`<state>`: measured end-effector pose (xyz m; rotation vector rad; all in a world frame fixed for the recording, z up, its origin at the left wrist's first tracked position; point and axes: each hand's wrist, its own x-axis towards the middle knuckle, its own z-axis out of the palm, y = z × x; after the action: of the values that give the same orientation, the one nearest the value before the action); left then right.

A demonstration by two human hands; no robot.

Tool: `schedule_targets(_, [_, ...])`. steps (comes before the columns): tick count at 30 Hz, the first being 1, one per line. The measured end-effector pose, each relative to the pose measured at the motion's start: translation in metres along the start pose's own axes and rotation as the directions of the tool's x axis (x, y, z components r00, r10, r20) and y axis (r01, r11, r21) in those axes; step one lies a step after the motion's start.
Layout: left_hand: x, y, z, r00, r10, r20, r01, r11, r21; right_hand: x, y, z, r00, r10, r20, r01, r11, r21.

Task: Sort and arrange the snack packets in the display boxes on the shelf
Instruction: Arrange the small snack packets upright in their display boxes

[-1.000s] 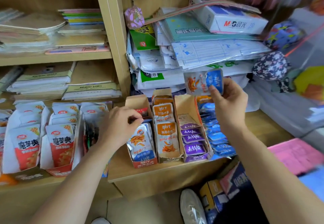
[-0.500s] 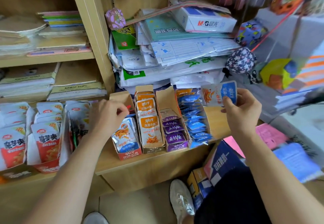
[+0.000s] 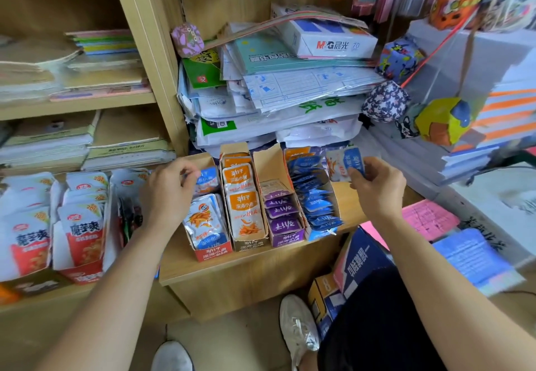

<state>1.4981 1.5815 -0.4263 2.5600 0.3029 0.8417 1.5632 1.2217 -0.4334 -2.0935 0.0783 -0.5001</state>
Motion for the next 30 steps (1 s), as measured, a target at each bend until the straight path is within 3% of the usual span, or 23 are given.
schedule_targets(4, [-0.002,0.021,-0.016,0.972,0.051,-0.231,-0.089,0.983,-0.16,0.0,0.001,0.003,0.997,0.031,0.072,-0.032,0.999,0.012])
schedule_targets(6, [-0.006,0.036,-0.021,0.96,0.007,-0.28,-0.096,0.948,-0.305,-0.001,0.003,0.006,0.991,0.046,0.128,-0.043,0.999,-0.032])
schedule_targets(9, [-0.013,0.06,-0.016,0.981,-0.094,-0.169,-0.021,0.817,-0.576,0.0,0.006,0.007,0.987,0.059,0.148,-0.042,0.993,-0.114])
schedule_targets(12, [-0.023,0.087,-0.004,0.986,-0.166,0.011,0.124,0.693,-0.71,0.0,0.006,0.005,0.992,0.07,0.107,-0.062,0.995,-0.076])
schedule_targets(14, [-0.029,0.102,0.004,0.969,-0.222,0.104,0.222,0.615,-0.757,-0.001,0.003,-0.001,0.996,0.08,0.044,-0.085,0.989,0.119])
schedule_targets(16, [-0.031,0.11,0.011,0.954,-0.257,0.156,0.28,0.571,-0.772,-0.003,-0.003,-0.007,0.989,0.145,0.024,-0.143,0.916,0.374])
schedule_targets(18, [-0.029,0.113,0.019,0.944,-0.276,0.18,0.307,0.539,-0.784,0.0,0.0,-0.009,0.968,0.246,0.053,-0.24,0.836,0.493])
schedule_targets(20, [-0.026,0.114,0.025,0.935,-0.297,0.195,0.329,0.516,-0.791,0.003,0.006,-0.008,0.938,0.337,0.085,-0.34,0.839,0.424])
schedule_targets(22, [-0.025,0.116,0.031,0.932,-0.297,0.209,0.34,0.508,-0.792,0.007,0.012,-0.007,0.929,0.368,0.033,-0.364,0.899,0.243])
schedule_targets(25, [-0.025,0.117,0.04,0.933,-0.279,0.228,0.347,0.524,-0.778,0.008,0.014,-0.007,0.951,0.307,-0.039,-0.304,0.95,0.075])
schedule_targets(30, [-0.025,0.12,0.053,0.953,-0.199,0.227,0.301,0.581,-0.756,0.006,0.011,-0.005,0.992,0.119,-0.049,-0.122,0.991,-0.048])
